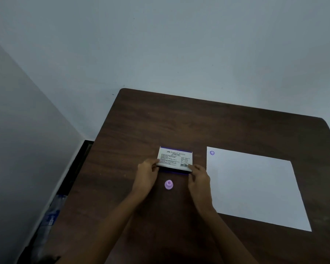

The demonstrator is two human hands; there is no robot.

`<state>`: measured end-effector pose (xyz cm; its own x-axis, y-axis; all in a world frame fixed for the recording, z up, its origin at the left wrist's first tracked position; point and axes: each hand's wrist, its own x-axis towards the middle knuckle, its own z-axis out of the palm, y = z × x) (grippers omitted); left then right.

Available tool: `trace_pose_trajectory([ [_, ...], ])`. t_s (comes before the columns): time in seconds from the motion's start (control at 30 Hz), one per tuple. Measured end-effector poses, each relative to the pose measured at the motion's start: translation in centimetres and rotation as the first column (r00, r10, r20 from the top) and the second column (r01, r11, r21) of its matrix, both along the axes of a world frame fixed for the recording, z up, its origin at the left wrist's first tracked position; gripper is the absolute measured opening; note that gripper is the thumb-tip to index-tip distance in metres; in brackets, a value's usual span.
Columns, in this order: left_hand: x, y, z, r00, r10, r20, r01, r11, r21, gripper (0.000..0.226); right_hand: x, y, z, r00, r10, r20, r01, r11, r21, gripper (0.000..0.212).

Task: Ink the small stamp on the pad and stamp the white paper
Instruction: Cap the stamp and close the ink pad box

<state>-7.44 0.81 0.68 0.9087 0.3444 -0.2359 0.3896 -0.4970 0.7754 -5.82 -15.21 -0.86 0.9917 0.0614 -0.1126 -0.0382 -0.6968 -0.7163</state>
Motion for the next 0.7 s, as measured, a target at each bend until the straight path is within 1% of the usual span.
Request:
trace_pose_trajectory([
  [0.13, -1.0, -0.6, -1.2, 0.998, -0.056, -0.016, 0.057, 0.995, 0.087, 0.037, -1.0, 0.0, -1.0, 0.999, 0.043, -0.031, -0.045, 0.997, -0.056, 0.038],
  [0.3, -1.4, -0.7, -1.9, 0.992, -0.120, -0.045, 0.126, 0.980, 0.156, 0.053, -1.3, -0.3, -1.5, 0.991, 0.126, -0.055, -0.132, 0.982, -0.136, 0.044],
  [0.33, -1.4, -0.7, -2.1, 0.990, -0.124, -0.065, 0.134, 0.975, 0.177, 0.055, -1.3, -0.4, -1.6, 0.988, 0.143, -0.054, -0.150, 0.975, -0.161, 0.045],
  [0.4, -1.4, -0.8, -2.2, 0.988, -0.130, -0.086, 0.147, 0.960, 0.236, 0.054, -1.3, -0.4, -1.6, 0.981, 0.192, -0.030, -0.193, 0.945, -0.262, 0.047],
  [0.43, -1.3, -0.9, -2.2, 0.988, -0.130, -0.087, 0.149, 0.950, 0.273, 0.051, -1.1, -0.4, -1.6, 0.979, 0.206, -0.014, -0.200, 0.931, -0.306, 0.045],
  [0.47, -1.2, -1.1, -2.0, 0.988, -0.131, -0.084, 0.150, 0.941, 0.302, 0.047, -1.0, -0.4, -1.4, 0.980, 0.199, -0.001, -0.190, 0.933, -0.305, 0.041],
  [0.57, -0.5, -1.5, -1.5, 0.984, -0.172, -0.034, 0.171, 0.894, 0.415, 0.040, -0.1, -0.5, -0.6, 0.992, 0.110, 0.066, -0.092, 0.969, -0.230, 0.025],
  [0.6, -0.2, -1.6, -1.2, 0.980, -0.197, -0.011, 0.180, 0.875, 0.449, 0.043, 0.3, -0.6, -0.1, 0.993, 0.085, 0.083, -0.066, 0.975, -0.214, 0.025],
  [0.63, 0.2, -1.8, -1.1, 0.972, -0.233, 0.013, 0.194, 0.839, 0.508, 0.047, 0.8, -0.6, 0.2, 0.988, 0.076, 0.134, -0.046, 0.975, -0.219, 0.028],
  [0.67, 0.7, -2.2, -0.5, 0.964, -0.261, 0.041, 0.198, 0.816, 0.544, 0.051, 1.2, -0.5, 0.9, 0.981, 0.074, 0.182, -0.028, 0.970, -0.242, 0.032],
  [0.7, 1.3, -2.6, -0.1, 0.953, -0.293, 0.079, 0.194, 0.788, 0.584, 0.054, 1.9, -0.5, 1.0, 0.955, 0.106, 0.276, -0.020, 0.955, -0.296, 0.037],
])
